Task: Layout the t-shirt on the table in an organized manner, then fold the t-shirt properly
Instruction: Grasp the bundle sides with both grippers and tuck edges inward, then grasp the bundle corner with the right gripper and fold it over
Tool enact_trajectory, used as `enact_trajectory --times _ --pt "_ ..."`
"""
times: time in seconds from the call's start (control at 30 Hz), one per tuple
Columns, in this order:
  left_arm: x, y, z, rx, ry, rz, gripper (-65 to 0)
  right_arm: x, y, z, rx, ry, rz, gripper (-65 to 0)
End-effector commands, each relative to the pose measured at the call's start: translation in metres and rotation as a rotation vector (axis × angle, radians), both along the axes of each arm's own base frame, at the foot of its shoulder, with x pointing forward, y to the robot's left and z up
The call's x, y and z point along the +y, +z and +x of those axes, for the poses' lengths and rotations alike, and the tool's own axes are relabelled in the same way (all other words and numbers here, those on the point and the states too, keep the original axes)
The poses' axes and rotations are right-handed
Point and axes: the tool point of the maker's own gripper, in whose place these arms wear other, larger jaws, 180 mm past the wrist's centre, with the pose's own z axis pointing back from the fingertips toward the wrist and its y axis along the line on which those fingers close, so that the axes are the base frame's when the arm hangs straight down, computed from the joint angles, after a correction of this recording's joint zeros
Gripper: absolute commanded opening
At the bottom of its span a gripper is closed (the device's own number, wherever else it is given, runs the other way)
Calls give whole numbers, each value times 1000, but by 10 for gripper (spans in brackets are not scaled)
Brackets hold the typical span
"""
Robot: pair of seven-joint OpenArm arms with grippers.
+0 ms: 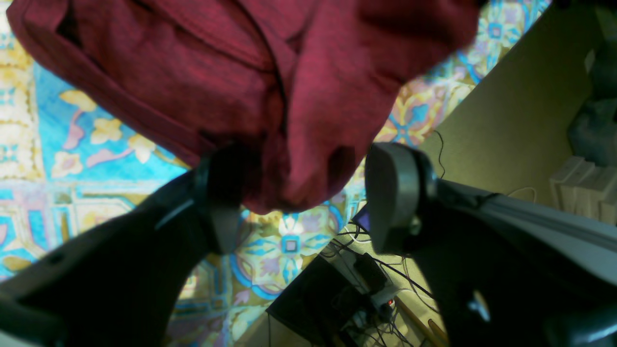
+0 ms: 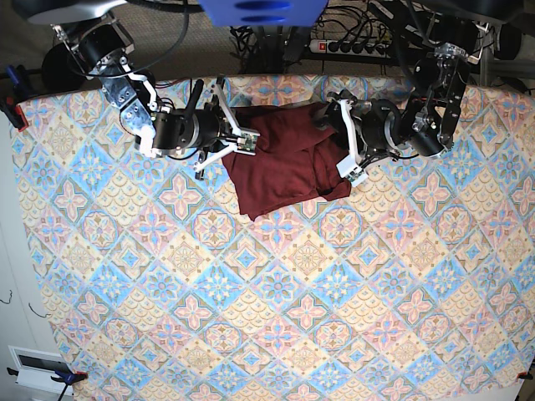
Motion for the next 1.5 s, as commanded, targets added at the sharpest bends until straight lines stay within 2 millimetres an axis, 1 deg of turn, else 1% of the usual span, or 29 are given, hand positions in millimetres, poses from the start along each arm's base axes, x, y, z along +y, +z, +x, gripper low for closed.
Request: enact_trajectory --times 0.0,0.07,0.27,0.4,0.43,0.5,0.63,0.7,0.77,0.87,0.97,1.03,1.13,1.17,1.23,1.3,1.4,1.47 --pt "0 9 7 -30 0 -17 -263 -3 7 6 -27 -1 5 -631" --pt "0 9 7 -32 0 -17 -263 -5 6 2 -22 3 1 -631" --pt "-2 8 6 -30 -4 -17 -263 -3 6 -3 -15 14 -1 -630" --pt "-1 8 6 -27 -5 -15 -263 -9 -5 -19 34 14 -33 -621" --pt "-2 8 6 -28 -5 -16 -263 -11 -6 -20 36 15 -42 -606" --pt "-2 8 6 -26 -4 -20 -263 -14 -7 -20 38 14 -49 -556" --pt "-2 9 6 -28 0 -25 -263 -14 -6 -18 32 13 -49 -462" --pt "-1 11 8 -34 4 -28 -263 -16 -5 -16 28 7 -50 -444" --pt "1 15 14 -54 35 -49 -263 -16 -4 -15 23 4 -47 -444" --pt "3 24 20 -68 93 -123 -294 -23 0 -5 5 -34 -44 -444" --pt "10 39 29 -81 172 -213 -362 -40 7 14 -32 -112 -46 -444" --pt "18 50 39 -103 246 -266 -396 -57 16 32 -71 -186 -48 -444" --pt "32 54 47 -116 359 -315 -404 -78 26 49 -110 -267 -53 -444" --pt "37 52 50 -115 399 -329 -406 -81 27 52 -115 -279 -52 -444" --pt "46 43 55 -90 489 -365 -409 -81 28 55 -119 -286 -45 -444" --pt "46 31 57 -50 544 -398 -410 -80 32 60 -134 -287 -39 -444" --pt "37 20 53 2 575 -441 -411 -69 41 73 -163 -293 -1 -444" --pt "25 23 48 13 559 -467 -429 -58 50 83 -185 -296 34 -452"
